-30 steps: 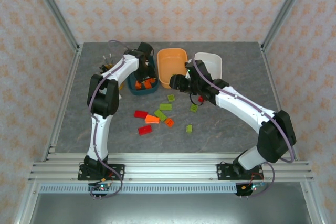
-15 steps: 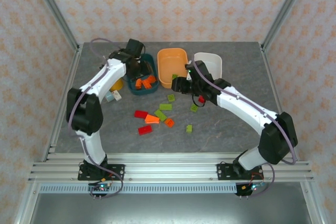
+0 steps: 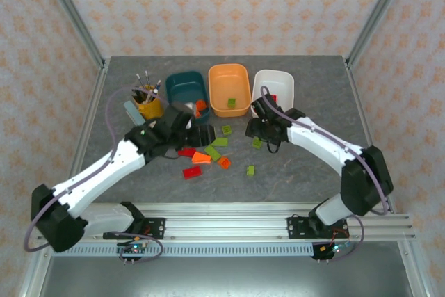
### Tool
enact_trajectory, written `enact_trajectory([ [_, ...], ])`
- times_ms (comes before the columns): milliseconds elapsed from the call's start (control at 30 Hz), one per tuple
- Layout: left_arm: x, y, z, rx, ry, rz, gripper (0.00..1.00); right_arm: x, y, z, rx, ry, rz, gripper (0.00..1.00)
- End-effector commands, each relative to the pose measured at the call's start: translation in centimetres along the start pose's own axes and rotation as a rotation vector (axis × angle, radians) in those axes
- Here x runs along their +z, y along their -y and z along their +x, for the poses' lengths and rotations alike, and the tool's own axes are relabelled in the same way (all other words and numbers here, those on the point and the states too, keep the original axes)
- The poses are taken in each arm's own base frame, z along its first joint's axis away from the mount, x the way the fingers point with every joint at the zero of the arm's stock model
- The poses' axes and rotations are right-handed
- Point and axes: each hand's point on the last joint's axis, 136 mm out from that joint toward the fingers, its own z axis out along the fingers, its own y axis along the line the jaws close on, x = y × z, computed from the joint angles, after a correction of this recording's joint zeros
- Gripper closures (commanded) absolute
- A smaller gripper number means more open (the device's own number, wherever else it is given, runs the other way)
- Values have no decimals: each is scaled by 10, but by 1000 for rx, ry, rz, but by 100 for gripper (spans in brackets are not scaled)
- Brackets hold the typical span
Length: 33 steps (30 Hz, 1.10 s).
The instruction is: Sort the legos into containers by color
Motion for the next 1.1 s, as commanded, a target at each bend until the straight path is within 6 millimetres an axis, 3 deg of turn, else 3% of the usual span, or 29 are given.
enact_trajectory([
  [0,-9,5,-13,-78,148,58,22,17,12,-3,67,9,82,27],
  [133,-10,-2,-7,-86,151,44,22,43,14,-1,98,-40,108,28],
  [267,-15,0,-10,-62,154,37,22,63,14,4,117,-81,105,36],
  [467,-16,3,-12,-57,153,39,22,77,15,10,114,-108,119,49],
  [633,-14,4,-12,-58,149,40,22,81,20,12,98,-113,141,66],
  [733,-13,4,-13,-58,149,34,22,75,19,8,75,-103,138,76],
  [833,-14,7,-19,-65,155,22,22,51,4,-9,-5,-44,118,79],
  [967,-17,15,-42,-107,160,3,20,10,-29,-42,-122,54,66,79],
  [1067,-10,13,-63,-176,153,-2,20,-1,-57,-65,-178,83,14,78],
])
